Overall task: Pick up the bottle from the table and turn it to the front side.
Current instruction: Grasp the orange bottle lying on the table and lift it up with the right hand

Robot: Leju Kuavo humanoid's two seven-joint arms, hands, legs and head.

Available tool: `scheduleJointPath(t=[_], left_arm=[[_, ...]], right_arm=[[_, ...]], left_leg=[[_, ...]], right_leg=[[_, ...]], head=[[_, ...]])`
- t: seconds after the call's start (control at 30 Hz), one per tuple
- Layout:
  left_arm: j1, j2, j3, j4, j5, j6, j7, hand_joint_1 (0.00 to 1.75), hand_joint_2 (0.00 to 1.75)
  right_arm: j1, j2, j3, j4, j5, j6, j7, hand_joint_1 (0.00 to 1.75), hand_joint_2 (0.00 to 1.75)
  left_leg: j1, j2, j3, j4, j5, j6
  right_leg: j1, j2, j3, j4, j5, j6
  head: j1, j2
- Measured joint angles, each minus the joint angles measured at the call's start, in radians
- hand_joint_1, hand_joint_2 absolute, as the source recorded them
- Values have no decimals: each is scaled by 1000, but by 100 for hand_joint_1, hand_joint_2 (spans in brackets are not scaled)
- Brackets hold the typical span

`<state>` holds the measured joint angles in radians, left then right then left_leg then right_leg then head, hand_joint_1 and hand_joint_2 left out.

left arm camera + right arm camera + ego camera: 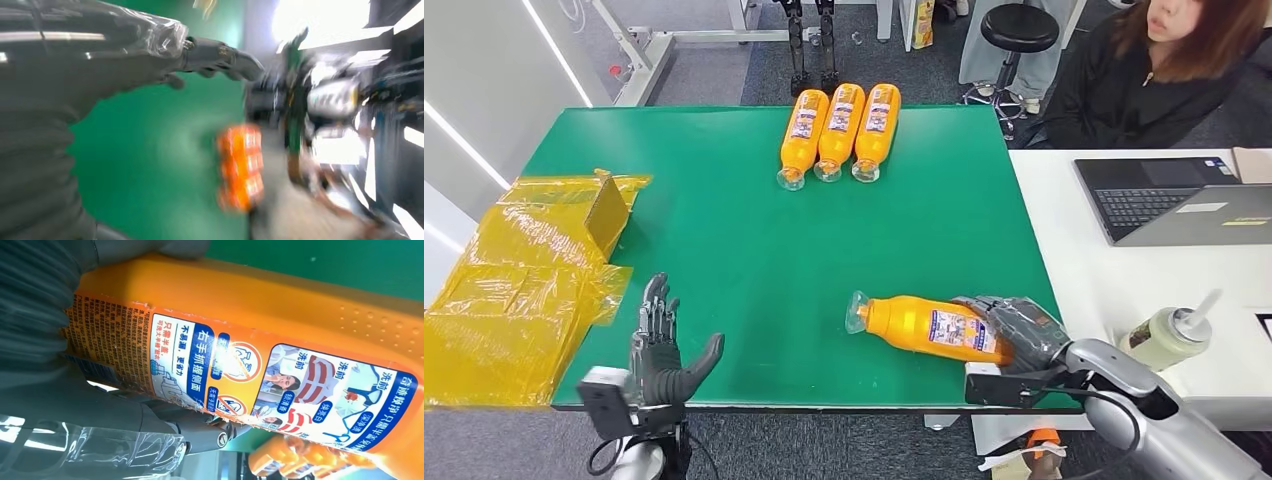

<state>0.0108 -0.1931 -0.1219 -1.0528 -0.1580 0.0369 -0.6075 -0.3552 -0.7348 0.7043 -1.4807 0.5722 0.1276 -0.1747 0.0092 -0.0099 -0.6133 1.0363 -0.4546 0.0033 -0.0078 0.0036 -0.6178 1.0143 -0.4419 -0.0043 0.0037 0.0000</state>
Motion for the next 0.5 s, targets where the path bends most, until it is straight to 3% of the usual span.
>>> scheduleJointPath(t=[0.23,0.5], left_arm=[[-14,-31,29,51,256,-259,42,0,175],[-14,-54,-8,92,416,-385,109,0,175]], right_arm=[[0,30,-42,-12,3,15,-44,175,175],[-12,200,-42,41,120,-48,-45,175,175]], left_leg=[[0,1,0,0,0,0],[0,1,0,0,0,0]], right_leg=[[0,1,0,0,0,0],[0,1,0,0,0,0]], head=[[0,0],[0,0]])
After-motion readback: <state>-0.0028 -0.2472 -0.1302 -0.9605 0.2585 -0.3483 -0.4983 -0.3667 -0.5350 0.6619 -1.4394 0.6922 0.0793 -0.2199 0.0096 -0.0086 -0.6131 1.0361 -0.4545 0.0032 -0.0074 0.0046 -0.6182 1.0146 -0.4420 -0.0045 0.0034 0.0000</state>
